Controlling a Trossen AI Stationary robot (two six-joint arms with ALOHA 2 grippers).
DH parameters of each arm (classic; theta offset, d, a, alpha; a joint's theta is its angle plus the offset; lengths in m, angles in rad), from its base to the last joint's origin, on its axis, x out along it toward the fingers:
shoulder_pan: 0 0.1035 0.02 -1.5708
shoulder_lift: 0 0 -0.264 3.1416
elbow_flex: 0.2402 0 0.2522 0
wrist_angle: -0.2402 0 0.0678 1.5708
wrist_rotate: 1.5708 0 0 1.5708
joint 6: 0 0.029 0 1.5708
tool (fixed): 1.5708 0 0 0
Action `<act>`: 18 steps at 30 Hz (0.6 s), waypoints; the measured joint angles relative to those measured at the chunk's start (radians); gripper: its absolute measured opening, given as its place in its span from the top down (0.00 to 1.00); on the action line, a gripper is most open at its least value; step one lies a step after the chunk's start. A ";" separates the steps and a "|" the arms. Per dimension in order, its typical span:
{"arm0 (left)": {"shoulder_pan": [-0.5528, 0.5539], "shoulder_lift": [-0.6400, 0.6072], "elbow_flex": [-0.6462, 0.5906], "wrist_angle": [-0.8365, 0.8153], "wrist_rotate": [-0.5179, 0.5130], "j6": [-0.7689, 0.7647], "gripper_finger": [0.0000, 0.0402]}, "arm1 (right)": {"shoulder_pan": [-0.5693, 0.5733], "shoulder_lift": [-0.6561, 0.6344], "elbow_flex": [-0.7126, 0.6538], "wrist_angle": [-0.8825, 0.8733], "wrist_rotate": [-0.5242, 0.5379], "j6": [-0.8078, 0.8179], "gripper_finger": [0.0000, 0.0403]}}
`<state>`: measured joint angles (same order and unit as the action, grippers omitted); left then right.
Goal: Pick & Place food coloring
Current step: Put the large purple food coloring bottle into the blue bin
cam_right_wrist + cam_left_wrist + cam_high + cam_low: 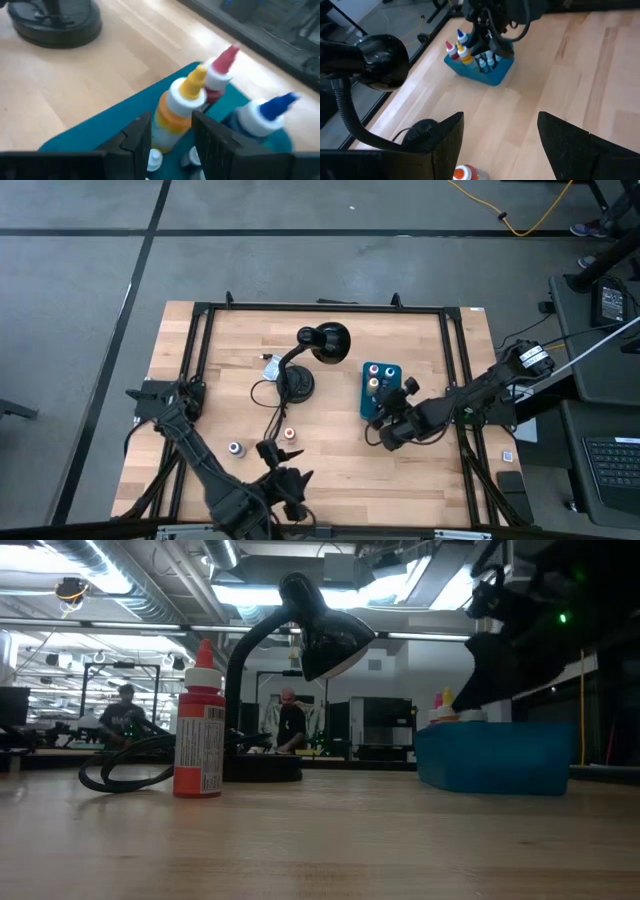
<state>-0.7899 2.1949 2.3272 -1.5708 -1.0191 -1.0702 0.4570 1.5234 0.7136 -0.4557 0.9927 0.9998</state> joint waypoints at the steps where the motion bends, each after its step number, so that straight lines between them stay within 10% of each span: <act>1: -0.009 -0.001 0.000 0.000 -0.014 -0.008 0.39 | 0.004 0.000 0.023 -0.050 0.001 0.022 0.65; 18: -0.123 -0.004 0.000 0.000 0.027 -0.341 0.43 | 0.210 -0.001 0.363 -0.410 0.070 0.062 0.65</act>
<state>-0.9126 2.1906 2.3272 -1.5711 -0.9925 -1.4111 0.6665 1.5227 1.0764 -0.8653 1.0630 1.0618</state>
